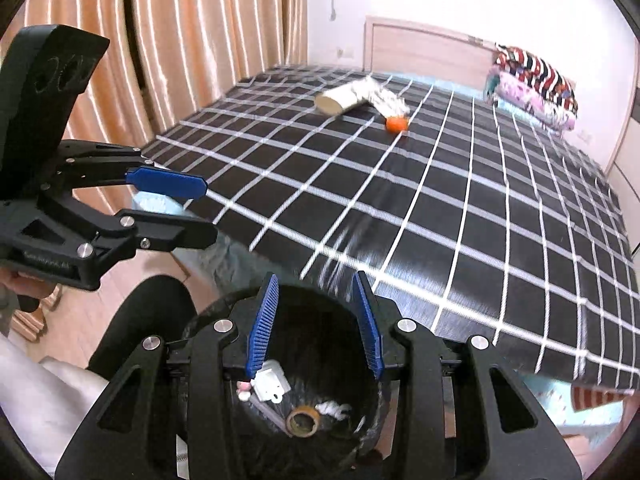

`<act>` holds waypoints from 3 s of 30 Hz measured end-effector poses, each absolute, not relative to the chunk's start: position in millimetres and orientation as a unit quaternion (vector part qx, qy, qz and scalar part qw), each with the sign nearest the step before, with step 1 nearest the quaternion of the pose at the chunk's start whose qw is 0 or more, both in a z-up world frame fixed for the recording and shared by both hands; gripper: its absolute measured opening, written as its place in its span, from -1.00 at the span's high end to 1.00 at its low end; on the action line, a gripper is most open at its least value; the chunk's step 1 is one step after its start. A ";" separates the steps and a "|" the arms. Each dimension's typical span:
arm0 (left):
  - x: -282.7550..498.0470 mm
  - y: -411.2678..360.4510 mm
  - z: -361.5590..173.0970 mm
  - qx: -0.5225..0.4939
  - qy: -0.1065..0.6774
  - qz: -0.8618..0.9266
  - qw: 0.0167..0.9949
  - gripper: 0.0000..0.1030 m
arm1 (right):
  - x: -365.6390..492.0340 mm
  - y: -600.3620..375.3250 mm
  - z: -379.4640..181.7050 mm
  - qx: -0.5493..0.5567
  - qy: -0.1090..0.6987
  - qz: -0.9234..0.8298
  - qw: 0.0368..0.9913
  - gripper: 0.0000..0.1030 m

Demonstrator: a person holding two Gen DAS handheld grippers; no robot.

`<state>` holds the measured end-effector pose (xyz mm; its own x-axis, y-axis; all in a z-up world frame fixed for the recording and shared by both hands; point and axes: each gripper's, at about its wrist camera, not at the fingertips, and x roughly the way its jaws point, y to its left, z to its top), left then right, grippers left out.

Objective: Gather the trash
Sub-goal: 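Move both open tools back over the remaining items on the bed, then grasp the orange cap with the right tool while the left tool grasps the blister pack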

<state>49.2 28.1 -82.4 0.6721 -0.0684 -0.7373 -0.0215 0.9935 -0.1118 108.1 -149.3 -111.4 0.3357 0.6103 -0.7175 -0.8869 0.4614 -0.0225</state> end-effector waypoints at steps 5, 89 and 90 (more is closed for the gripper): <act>57.7 39.0 -65.9 -0.042 0.388 -0.004 0.921 0.02 | 117.1 -144.9 -97.9 -0.207 0.308 0.475 0.798 0.25; 229.1 181.4 -72.6 -0.298 0.295 0.084 0.904 0.88 | 275.9 -9.9 -102.5 -0.233 0.326 0.447 0.800 0.43; 225.5 180.9 -69.8 -0.294 0.294 0.086 0.906 0.88 | 274.1 -11.4 -100.6 -0.231 0.325 0.448 0.800 0.43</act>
